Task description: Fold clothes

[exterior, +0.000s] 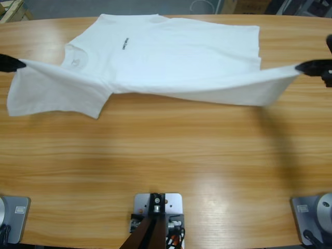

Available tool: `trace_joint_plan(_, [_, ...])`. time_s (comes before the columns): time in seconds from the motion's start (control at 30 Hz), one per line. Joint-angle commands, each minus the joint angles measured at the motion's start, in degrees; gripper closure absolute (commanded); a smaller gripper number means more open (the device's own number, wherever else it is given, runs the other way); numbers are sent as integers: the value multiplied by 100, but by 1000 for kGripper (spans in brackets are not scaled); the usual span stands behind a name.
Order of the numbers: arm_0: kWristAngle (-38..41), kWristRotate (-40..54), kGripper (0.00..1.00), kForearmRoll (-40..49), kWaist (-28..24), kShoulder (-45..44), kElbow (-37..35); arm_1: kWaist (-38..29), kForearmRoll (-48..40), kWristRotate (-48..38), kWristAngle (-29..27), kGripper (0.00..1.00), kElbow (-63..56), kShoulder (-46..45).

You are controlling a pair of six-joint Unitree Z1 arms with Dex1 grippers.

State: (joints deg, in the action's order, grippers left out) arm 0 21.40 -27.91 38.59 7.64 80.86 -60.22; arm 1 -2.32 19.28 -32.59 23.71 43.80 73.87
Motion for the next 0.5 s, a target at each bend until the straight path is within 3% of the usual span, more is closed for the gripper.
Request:
trace_joint_plan(0.03, [36, 201, 1000, 44, -140, 1225, -663, 285, -98, 422, 341, 1000, 392, 1302])
trace_joint_plan(0.5, [40, 347, 1000, 37, -291, 2515, -1189, 399, -98, 1074, 673, 1000, 920, 2923])
